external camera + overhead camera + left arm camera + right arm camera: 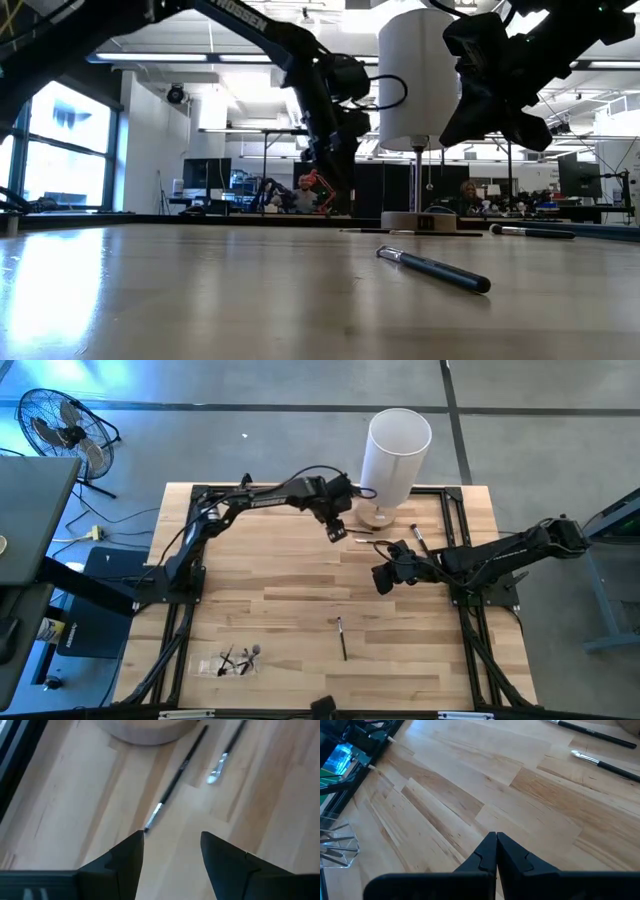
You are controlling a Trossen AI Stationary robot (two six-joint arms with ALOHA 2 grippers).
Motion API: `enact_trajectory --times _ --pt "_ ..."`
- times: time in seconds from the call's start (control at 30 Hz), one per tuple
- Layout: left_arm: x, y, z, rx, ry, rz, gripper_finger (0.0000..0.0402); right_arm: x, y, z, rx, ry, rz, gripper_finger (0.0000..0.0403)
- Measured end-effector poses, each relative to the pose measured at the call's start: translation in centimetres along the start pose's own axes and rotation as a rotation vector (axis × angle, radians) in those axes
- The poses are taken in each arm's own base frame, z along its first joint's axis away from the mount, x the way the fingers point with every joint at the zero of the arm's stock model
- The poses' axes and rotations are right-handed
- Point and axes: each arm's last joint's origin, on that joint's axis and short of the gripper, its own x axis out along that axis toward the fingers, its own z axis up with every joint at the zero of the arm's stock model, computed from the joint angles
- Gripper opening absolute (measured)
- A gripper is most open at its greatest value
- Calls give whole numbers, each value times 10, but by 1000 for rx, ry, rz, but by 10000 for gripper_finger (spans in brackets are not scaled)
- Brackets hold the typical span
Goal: Put items in baskets/containers
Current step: Put the eyeshadow brush into the transparent organizer
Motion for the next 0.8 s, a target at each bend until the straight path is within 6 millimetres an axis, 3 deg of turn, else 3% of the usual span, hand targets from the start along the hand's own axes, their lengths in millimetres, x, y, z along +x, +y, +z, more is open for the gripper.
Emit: enact_trajectory --times 0.13,0.43,0.67,0.8 --pt "0 11 3 -22 -1 12 193 0 0 0 0 0 0 2" --pt "4 9 -1 -58 38 -29 193 0 0 0 -6 -9 -9 1" --pt "3 -6 -2 -55 52 -209 193 0 -1 1 -28 -33 -23 2" --pt "-13 -20 1 -40 24 -236 193 0 -1 1 -48 -33 -25 2"
